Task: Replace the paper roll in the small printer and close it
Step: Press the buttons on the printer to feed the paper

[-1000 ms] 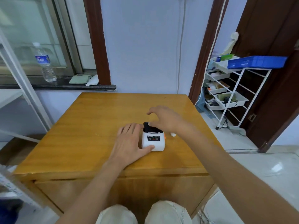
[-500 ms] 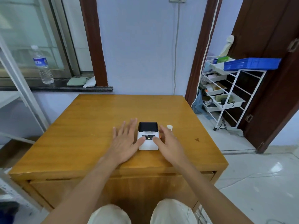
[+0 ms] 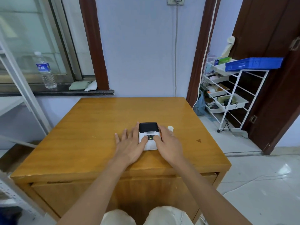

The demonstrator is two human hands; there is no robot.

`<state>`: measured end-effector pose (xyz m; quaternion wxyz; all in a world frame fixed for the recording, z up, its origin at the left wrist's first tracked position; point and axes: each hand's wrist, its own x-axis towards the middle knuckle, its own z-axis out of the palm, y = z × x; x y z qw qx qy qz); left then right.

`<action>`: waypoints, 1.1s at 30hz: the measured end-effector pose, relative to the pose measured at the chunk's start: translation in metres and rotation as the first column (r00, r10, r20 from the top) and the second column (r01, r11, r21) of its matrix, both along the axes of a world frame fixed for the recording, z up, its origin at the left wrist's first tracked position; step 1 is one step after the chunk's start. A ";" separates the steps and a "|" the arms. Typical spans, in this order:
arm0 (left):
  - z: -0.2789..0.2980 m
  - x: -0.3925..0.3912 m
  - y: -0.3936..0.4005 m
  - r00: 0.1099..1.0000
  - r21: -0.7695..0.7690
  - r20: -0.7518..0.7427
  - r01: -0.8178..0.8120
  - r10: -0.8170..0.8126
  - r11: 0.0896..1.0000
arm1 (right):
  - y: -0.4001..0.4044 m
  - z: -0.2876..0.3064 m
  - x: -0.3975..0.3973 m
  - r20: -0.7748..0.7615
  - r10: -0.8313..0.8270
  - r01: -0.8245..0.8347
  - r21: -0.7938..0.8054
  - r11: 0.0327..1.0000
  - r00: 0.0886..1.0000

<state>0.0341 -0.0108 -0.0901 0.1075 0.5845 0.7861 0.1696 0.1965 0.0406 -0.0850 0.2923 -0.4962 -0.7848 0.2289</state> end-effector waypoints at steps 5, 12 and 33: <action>-0.005 -0.003 0.003 1.000 0.020 -0.004 -0.003 0.003 1.000 | 0.008 -0.010 0.001 -0.060 0.014 -0.016 -0.028 0.999 0.998; -0.004 -0.004 0.002 0.999 0.028 0.035 -0.017 0.016 0.999 | 0.011 -0.014 0.001 -0.092 0.020 -0.023 -0.038 0.999 0.996; -0.006 0.002 0.003 1.000 0.053 -0.004 -0.027 0.027 0.998 | 0.012 -0.016 0.005 -0.083 0.023 -0.027 -0.041 0.999 0.996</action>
